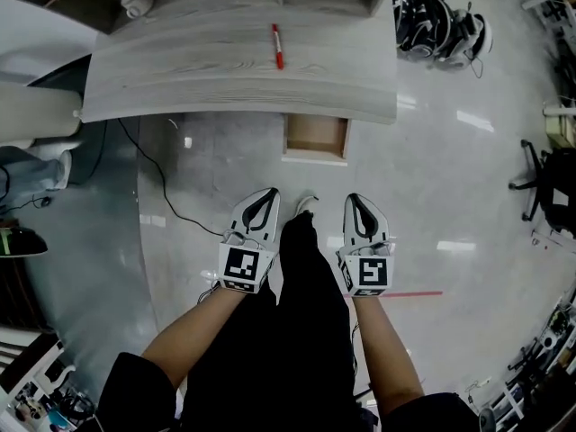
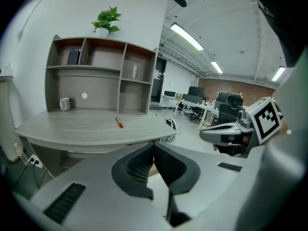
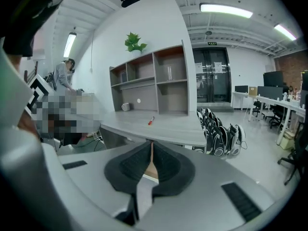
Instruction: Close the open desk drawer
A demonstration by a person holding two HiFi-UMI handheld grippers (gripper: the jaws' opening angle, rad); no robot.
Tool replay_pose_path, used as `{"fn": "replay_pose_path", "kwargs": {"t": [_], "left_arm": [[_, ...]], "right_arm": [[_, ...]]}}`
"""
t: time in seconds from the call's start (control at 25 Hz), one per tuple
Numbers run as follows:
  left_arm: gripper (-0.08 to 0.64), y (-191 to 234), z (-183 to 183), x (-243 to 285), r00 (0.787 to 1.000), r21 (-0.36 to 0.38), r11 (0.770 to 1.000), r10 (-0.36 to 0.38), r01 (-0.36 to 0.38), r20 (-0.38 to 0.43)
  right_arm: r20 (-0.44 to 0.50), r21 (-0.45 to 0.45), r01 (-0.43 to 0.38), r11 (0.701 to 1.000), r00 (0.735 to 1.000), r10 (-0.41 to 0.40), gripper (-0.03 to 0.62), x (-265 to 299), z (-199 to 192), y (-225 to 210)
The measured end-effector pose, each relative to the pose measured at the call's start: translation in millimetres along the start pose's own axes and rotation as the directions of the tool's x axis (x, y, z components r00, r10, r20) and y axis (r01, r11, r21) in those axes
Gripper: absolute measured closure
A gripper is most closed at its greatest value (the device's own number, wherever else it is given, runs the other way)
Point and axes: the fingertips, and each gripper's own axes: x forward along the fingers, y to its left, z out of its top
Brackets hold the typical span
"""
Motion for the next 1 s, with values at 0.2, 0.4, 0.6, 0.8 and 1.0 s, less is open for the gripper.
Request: {"fn": "replay_pose_path", "kwargs": {"t": [0.2, 0.4, 0.6, 0.8, 1.0], "left_arm": [[0.545, 15, -42, 29, 0.998, 0.006, 1.0, 0.027, -0.027, -0.048], [0.545, 28, -85, 54, 0.996, -0.016, 1.0, 0.024, -0.025, -0.086], [0.545, 34, -109, 76, 0.996, -0.009, 1.0, 0.012, -0.013, -0.091], [0.545, 45, -146, 95, 0.992, -0.015, 1.0, 0.013, -0.015, -0.124], [0.545, 51, -178, 109, 0.984, 0.006, 0.999, 0.039, -0.039, -0.173]], "right_arm": [[-0.033, 0.049, 0.024, 0.999, 0.999, -0.022, 0.572, 33, -37, -13], [-0.089, 0.048, 0.034, 0.998, 0.996, -0.029, 0.572, 60, -79, -28], [-0.141, 0.079, 0.029, 0.996, 0.99, -0.018, 0.572, 74, -114, -37], [-0.21, 0.032, 0.045, 0.998, 0.977, -0.037, 0.572, 90, -150, -40], [-0.265, 0.011, 0.008, 1.0, 0.964, -0.005, 0.571, 105, -179, -43]]}}
